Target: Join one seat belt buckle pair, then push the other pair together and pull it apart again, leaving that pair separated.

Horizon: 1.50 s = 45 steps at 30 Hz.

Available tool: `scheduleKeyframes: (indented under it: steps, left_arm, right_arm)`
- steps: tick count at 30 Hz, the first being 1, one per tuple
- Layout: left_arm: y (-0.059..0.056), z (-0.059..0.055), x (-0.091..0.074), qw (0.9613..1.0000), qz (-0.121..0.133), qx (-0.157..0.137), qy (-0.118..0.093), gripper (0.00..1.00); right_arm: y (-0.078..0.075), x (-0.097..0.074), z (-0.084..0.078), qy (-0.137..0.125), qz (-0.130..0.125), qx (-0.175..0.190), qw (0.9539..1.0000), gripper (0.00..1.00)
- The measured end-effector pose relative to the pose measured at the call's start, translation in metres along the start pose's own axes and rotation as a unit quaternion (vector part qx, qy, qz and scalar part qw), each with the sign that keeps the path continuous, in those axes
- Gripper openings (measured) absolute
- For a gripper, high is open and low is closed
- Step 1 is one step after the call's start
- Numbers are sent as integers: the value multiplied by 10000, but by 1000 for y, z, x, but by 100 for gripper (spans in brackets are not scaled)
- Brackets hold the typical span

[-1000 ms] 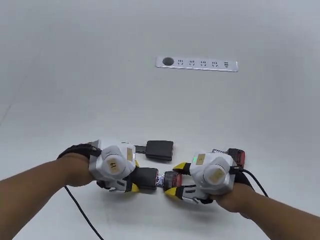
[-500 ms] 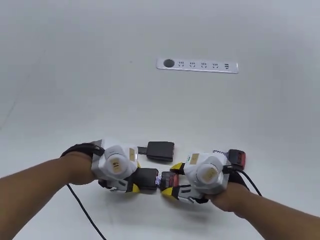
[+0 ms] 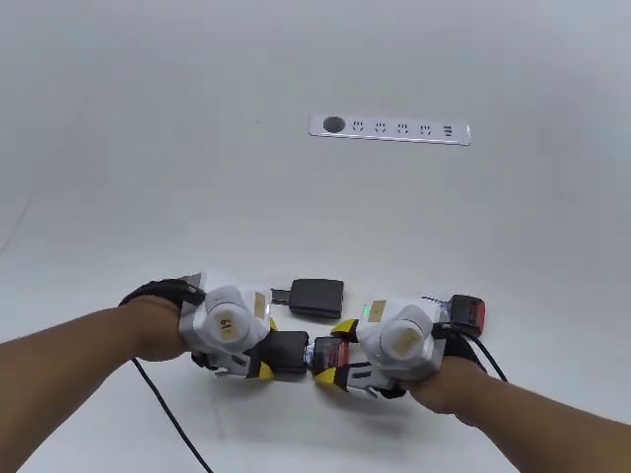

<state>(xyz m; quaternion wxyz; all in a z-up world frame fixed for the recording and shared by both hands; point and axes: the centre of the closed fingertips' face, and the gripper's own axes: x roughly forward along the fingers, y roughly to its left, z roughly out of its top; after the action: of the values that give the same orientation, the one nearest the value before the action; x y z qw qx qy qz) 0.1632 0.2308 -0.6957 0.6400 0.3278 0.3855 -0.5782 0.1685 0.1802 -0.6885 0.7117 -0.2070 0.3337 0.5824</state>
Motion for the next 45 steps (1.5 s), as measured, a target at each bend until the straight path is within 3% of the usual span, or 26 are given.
scheduleKeyframes:
  steps: [11, 25, 31, 39, 41, 45]
  left_arm:
    - [3, 0, 1, 10000, -16, 62, -35, 33]
    - [0, 1, 1, 9996, -70, 275, -14, 33]
    - [-1, 1, 0, 9992, -124, 363, -143, 33]
    - [-4, 1, 0, 9981, -257, 469, -298, 33]
    - [-6, 2, 0, 9976, -309, 528, -326, 33]
    - [-7, 3, -1, 9971, -339, 526, -428, 33]
  right_arm:
    - [-1, -3, -1, -1, -10, 47, 10000, 35]
    - [1, -4, -8, 188, 15, -108, 9998, 34]
    - [3, -4, -9, 292, 27, -196, 9994, 34]
    - [8, -8, -12, 215, -2, -332, 9992, 34]
    - [8, -8, -10, 296, -71, -789, 9964, 33]
    - [8, -8, -13, 160, -27, -490, 9987, 33]
